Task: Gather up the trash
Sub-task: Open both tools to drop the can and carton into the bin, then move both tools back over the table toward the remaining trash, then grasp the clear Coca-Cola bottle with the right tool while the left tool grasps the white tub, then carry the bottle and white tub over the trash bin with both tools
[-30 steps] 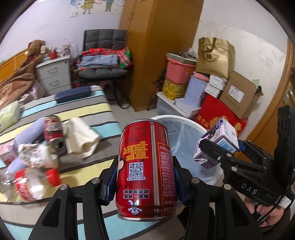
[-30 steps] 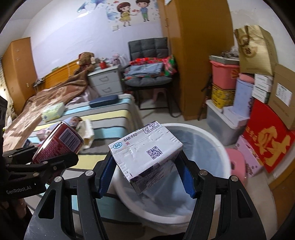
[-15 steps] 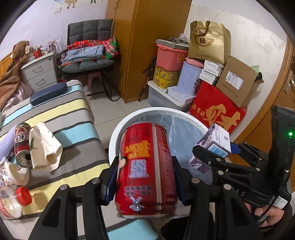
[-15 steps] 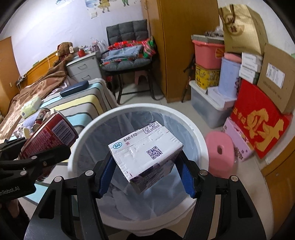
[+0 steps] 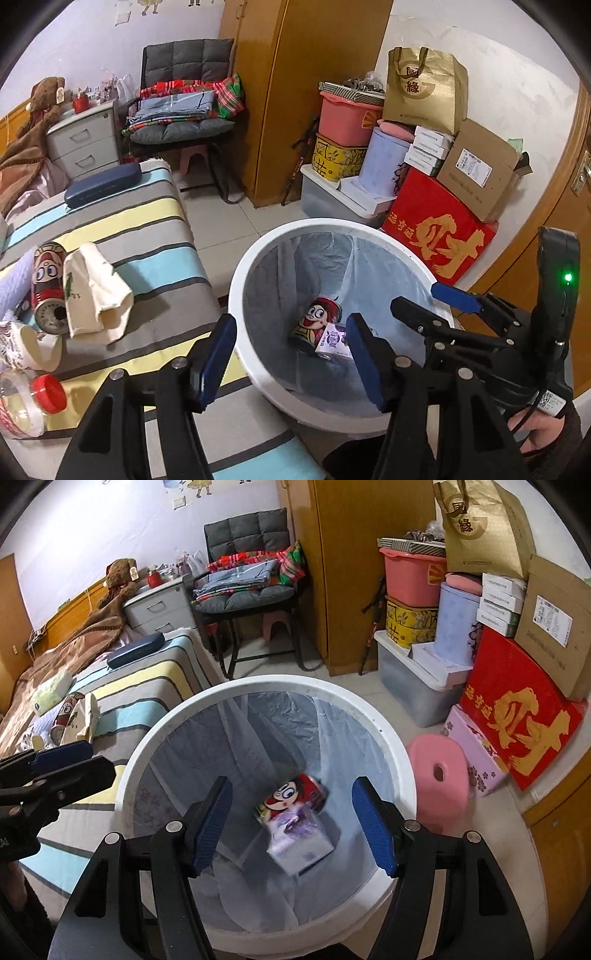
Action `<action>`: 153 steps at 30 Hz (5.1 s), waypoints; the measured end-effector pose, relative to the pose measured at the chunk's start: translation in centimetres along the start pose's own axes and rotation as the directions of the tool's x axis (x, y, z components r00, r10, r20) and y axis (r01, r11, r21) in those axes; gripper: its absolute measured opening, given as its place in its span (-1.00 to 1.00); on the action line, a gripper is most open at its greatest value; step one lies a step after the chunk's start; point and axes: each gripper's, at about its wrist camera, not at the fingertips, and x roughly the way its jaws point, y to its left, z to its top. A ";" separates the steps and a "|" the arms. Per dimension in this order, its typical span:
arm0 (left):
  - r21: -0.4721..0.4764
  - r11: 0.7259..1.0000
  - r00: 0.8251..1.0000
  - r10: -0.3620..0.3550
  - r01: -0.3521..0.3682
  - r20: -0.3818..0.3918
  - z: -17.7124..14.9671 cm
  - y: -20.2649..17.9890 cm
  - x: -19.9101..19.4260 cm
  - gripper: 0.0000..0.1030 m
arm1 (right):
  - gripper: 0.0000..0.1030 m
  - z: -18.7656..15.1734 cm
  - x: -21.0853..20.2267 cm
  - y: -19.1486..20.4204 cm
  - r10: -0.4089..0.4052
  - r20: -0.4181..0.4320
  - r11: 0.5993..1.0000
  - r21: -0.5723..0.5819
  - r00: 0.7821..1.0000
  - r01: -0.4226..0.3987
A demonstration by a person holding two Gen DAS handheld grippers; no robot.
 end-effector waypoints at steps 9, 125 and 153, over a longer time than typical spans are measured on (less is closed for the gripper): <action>-0.037 0.999 0.998 0.039 -0.037 0.047 -1.2 1.8 -3.5 0.19 | 0.33 0.0 -1.5 2.0 0.020 0.054 1.000 -0.025 0.998 -0.018; -0.453 0.801 0.894 0.448 -0.391 0.021 -11.6 32.7 -14.3 0.01 | 0.31 -3.4 2.6 26.8 0.412 -0.254 0.812 -0.333 0.875 -0.479; -0.348 0.865 0.905 0.415 -0.361 0.091 -11.7 24.5 -17.1 0.01 | 0.31 -2.5 -0.8 22.7 0.435 -0.094 0.863 -0.241 0.895 -0.444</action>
